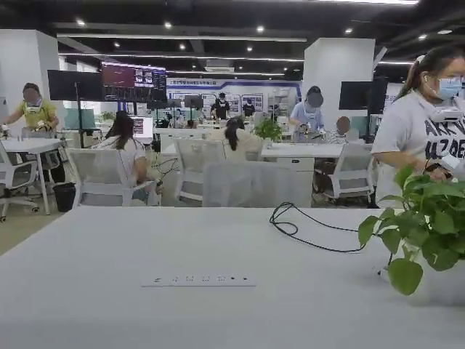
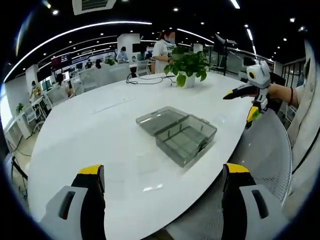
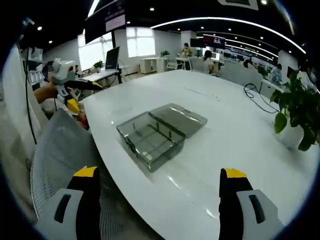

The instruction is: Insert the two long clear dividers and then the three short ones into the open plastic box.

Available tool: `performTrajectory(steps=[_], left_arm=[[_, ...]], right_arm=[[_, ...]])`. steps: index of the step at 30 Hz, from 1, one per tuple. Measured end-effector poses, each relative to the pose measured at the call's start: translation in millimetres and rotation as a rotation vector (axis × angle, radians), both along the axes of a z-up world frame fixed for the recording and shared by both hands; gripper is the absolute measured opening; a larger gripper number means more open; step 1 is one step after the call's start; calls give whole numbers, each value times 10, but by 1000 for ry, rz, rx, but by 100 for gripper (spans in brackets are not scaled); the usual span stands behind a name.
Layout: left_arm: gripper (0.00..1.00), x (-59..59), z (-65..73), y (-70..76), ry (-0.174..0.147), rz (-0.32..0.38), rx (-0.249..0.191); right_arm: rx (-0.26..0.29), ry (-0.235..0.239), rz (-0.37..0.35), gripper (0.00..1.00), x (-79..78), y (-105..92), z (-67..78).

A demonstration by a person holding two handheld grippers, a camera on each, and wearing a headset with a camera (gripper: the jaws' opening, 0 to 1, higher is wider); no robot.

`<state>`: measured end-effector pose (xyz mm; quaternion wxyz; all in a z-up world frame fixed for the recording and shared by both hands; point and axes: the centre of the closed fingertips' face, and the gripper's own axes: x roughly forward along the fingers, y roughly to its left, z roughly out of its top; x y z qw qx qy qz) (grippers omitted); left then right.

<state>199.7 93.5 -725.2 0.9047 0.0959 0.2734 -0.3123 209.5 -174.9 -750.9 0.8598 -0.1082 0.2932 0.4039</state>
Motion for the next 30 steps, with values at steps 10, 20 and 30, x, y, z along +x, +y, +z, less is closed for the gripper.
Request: performTrajectory(steps=[10, 20, 30], left_arm=[[100, 7, -6, 19, 5, 10, 2], [100, 18, -5, 26, 6, 12, 4], [100, 23, -4, 25, 7, 8, 6]], right_arm=[[3, -3, 0, 100, 4, -11, 13], [-3, -8, 2, 100, 24, -24, 20], [-9, -15, 7, 100, 43, -32, 30]])
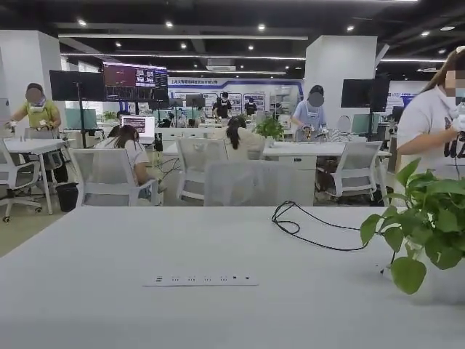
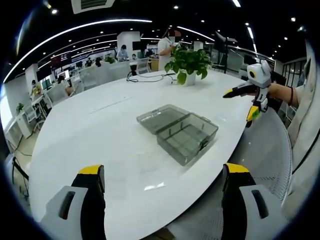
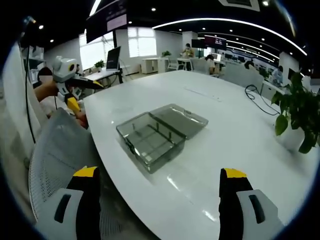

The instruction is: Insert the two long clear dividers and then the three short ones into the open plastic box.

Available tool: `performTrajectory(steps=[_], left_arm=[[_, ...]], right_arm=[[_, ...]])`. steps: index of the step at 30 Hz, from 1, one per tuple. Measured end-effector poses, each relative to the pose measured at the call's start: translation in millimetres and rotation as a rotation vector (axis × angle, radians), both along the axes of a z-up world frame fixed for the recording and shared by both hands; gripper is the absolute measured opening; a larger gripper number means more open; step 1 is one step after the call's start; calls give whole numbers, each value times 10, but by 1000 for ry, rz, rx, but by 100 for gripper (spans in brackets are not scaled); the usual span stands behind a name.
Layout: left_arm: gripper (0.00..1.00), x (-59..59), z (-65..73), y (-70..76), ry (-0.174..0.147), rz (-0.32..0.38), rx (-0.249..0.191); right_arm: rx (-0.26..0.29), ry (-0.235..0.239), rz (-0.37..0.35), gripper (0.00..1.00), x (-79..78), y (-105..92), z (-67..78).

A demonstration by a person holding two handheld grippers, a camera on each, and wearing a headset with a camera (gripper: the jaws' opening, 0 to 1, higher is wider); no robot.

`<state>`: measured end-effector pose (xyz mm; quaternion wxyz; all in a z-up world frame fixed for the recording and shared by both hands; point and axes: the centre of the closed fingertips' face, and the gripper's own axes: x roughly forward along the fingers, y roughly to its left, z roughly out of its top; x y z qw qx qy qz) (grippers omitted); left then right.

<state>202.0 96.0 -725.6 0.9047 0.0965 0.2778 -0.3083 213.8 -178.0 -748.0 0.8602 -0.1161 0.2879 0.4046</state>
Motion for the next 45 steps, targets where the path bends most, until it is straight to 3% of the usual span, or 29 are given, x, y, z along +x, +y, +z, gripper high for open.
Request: performTrajectory(steps=[30, 39, 45], left_arm=[[99, -23, -28, 25, 19, 1, 17], [92, -14, -99, 141, 62, 35, 57], [87, 23, -117, 203, 74, 54, 73]], right_arm=[[4, 0, 18, 100, -25, 29, 30], [13, -3, 25, 100, -30, 86, 52], [30, -20, 22, 97, -5, 125, 107]])
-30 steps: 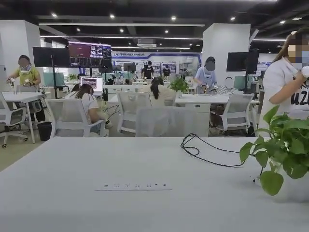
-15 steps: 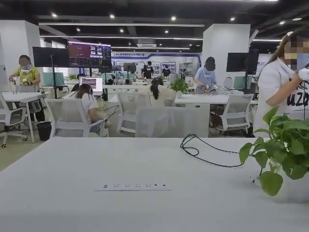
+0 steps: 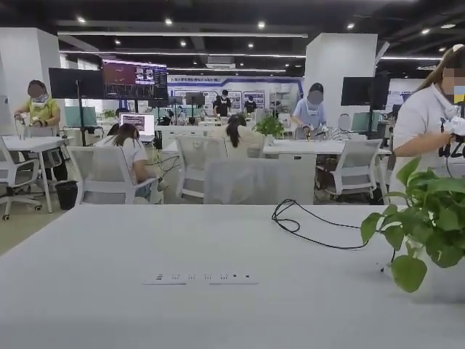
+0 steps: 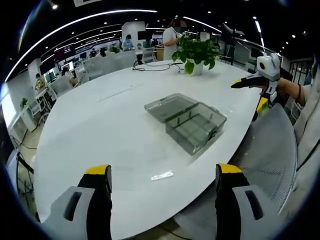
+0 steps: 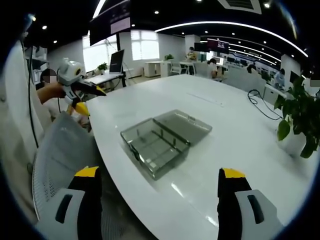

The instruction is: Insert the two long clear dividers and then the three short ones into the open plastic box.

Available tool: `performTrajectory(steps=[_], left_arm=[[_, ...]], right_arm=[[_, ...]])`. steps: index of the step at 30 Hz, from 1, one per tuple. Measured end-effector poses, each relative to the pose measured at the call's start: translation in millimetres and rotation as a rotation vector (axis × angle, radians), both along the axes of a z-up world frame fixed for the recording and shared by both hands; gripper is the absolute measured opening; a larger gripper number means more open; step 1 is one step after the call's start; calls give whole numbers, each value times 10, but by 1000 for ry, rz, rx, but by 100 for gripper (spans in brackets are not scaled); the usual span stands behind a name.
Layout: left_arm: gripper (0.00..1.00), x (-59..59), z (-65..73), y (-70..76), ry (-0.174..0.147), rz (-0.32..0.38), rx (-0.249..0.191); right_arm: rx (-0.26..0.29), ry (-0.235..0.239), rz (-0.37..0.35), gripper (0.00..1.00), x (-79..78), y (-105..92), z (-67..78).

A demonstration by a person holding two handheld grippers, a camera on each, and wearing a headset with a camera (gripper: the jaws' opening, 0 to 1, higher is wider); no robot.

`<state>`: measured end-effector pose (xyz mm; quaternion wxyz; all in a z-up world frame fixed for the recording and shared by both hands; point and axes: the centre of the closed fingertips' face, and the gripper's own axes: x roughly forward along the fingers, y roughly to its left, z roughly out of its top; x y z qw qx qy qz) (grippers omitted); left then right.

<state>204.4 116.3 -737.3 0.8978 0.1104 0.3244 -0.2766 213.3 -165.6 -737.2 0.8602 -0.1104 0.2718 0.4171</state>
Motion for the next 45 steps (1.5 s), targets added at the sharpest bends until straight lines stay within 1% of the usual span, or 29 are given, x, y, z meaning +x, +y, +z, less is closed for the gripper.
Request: performTrajectory(steps=[3, 6, 8, 10, 13, 14, 16, 19, 22, 23, 25, 29, 31, 34, 39, 41, 42, 45], left_arm=[[84, 29, -34, 48, 12, 12, 13], [82, 49, -62, 88, 19, 19, 26], [80, 74, -80, 113, 12, 23, 32], [79, 92, -105, 138, 17, 29, 38], [76, 135, -154, 187, 28, 40, 43], [75, 150, -169, 205, 33, 44, 45], [74, 174, -191, 230, 43, 51, 44], [72, 200, -210, 247, 46, 51, 42], [70, 240, -251, 273, 52, 49, 48], [69, 254, -274, 288, 60, 53, 51], [66, 282, -311, 309, 64, 58, 56], [62, 327, -377, 355, 76, 81, 47], [60, 345, -414, 376, 85, 87, 51], [59, 379, -476, 430, 97, 91, 76], [57, 435, -532, 492, 107, 99, 86], [56, 448, -576, 517, 116, 86, 99], [55, 462, -605, 549, 124, 93, 106], [54, 476, -638, 565, 136, 96, 98]], right_arm=[[14, -2, 0, 97, 5, 21, 27], [16, -2, 3, 97, 13, 34, 33], [18, -3, 8, 96, 14, 47, 37], [20, -3, 10, 95, 15, 56, 39], [28, -6, 20, 94, 15, 82, 52], [35, -13, 26, 93, 19, 98, 67], [53, -11, 29, 92, 19, 125, 89], [67, -14, 34, 91, 28, 154, 116], [68, -17, 41, 91, 41, 181, 128], [69, -16, 44, 91, 42, 192, 130], [73, -18, 52, 91, 43, 212, 134], [75, -20, 58, 91, 63, 226, 140], [74, -21, 59, 91, 74, 230, 144], [80, -20, 60, 91, 87, 246, 154], [80, -14, 61, 90, 110, 259, 141], [78, -11, 60, 90, 119, 263, 129], [79, -9, 59, 90, 122, 265, 124], [80, -3, 60, 90, 130, 273, 112]])
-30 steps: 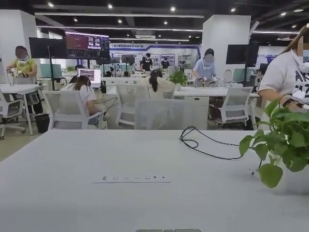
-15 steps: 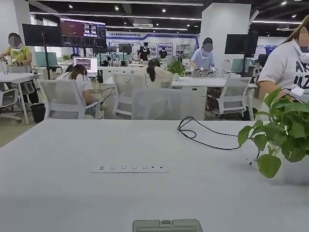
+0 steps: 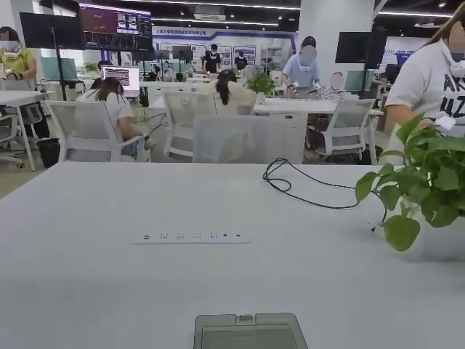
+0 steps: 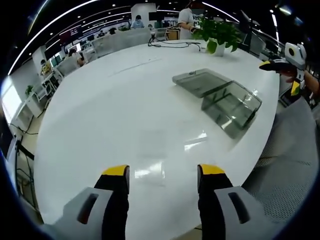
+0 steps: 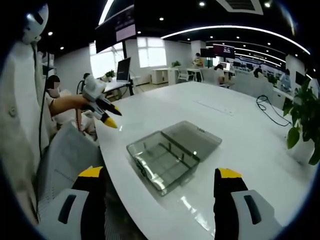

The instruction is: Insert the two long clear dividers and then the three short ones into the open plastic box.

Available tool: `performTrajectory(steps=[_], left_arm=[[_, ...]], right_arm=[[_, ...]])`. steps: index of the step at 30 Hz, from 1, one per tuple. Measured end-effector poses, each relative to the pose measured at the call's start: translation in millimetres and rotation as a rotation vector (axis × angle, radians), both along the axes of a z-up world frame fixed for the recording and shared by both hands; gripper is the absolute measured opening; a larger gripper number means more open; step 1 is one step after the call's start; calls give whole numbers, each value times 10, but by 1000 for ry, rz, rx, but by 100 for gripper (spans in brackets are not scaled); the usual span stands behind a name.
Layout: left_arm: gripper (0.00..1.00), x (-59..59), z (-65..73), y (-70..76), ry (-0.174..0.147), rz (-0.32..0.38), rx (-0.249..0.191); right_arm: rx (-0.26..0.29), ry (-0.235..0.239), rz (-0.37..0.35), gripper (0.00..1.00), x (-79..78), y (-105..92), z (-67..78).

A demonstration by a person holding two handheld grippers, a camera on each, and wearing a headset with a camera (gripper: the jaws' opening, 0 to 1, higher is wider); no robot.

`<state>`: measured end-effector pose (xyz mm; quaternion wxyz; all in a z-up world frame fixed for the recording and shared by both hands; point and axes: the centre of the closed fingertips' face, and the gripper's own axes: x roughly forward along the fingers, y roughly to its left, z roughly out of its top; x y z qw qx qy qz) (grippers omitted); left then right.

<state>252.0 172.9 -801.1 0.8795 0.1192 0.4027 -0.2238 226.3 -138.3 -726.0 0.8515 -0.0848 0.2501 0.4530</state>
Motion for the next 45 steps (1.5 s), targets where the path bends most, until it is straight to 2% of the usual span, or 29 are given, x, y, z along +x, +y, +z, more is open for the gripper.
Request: performTrajectory(steps=[17, 25, 29, 32, 43, 45], left_arm=[[47, 169, -325, 114, 77, -29, 49], [43, 179, -408, 121, 106, -41, 57], [40, 179, -442, 115, 118, -46, 47], [38, 187, -434, 101, 115, -45, 32], [33, 175, -440, 101, 141, -89, 48], [32, 177, -440, 101, 155, -100, 55]], right_arm=[[-2, 36, -17, 90, 89, 9, -99], [-4, 46, -23, 89, 118, 9, -125], [-3, 48, -24, 89, 128, 13, -136], [-4, 50, -26, 89, 133, 13, -148], [-11, 50, -38, 88, 155, -9, -179], [-11, 51, -41, 87, 158, -11, -185]])
